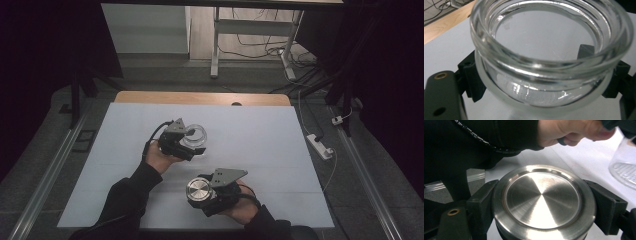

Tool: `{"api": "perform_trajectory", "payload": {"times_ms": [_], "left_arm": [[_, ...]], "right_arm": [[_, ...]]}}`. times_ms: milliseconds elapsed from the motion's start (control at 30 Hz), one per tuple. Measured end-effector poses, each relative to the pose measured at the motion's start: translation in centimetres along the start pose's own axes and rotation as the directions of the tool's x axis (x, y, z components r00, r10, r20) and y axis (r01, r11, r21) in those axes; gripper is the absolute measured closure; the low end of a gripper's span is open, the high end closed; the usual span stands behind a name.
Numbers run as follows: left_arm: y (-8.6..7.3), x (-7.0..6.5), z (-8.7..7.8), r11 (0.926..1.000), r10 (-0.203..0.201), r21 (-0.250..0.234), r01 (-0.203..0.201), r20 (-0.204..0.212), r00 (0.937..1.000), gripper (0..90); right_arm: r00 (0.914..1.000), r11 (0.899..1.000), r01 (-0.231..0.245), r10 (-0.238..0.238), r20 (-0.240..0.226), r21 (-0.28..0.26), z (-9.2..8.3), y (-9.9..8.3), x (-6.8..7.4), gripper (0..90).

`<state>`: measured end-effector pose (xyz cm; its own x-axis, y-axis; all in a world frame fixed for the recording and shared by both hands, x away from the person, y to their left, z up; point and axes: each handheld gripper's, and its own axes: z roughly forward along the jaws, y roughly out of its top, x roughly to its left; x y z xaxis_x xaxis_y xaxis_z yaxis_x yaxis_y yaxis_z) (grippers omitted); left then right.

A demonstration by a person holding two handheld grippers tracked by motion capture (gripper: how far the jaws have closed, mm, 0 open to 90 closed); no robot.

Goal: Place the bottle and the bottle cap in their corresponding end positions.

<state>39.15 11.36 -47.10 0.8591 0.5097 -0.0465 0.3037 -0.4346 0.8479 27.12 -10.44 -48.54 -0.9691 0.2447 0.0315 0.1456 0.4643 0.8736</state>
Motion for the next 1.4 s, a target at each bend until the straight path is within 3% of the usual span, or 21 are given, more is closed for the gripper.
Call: {"api": "perform_trajectory", "payload": {"times_ms": [333, 533, 733, 1100, 1400], "left_arm": [[-0.4, 0.8, 1.1, 0.9995, -0.012, 0.029, 0.013, -0.019, 0.9997, 15.3], [-0.9, 1.6, 1.6, 0.9986, -0.028, 0.044, 0.029, -0.028, 0.9992, 15.3], [-1.4, 1.9, 2.0, 0.9975, -0.041, 0.056, 0.043, -0.038, 0.9984, 15.3], [-2.1, 2.0, 3.1, 0.9954, -0.059, 0.074, 0.061, -0.026, 0.9979, 15.3], [-2.6, 1.6, 4.4, 0.9920, -0.059, 0.111, 0.061, -0.020, 0.9980, 15.3]], "right_arm": [[1.0000, 0.999, 0.005, -0.005, 0.007, 0.053, 1.5, -1.2, -0.4, 18.2], [0.9994, 0.996, -0.031, 0.030, 0.016, 0.082, 2.3, -2.1, -1.3, 18.2], [0.9993, 0.994, -0.034, 0.033, 0.015, 0.105, 2.9, -2.6, -1.6, 18.2], [0.9993, 0.977, -0.036, 0.036, 0.005, 0.208, 4.7, -3.5, -1.8, 18.1], [0.9990, 0.970, -0.045, 0.044, 0.010, 0.238, 5.0, -3.5, -1.9, 18.0]]}}
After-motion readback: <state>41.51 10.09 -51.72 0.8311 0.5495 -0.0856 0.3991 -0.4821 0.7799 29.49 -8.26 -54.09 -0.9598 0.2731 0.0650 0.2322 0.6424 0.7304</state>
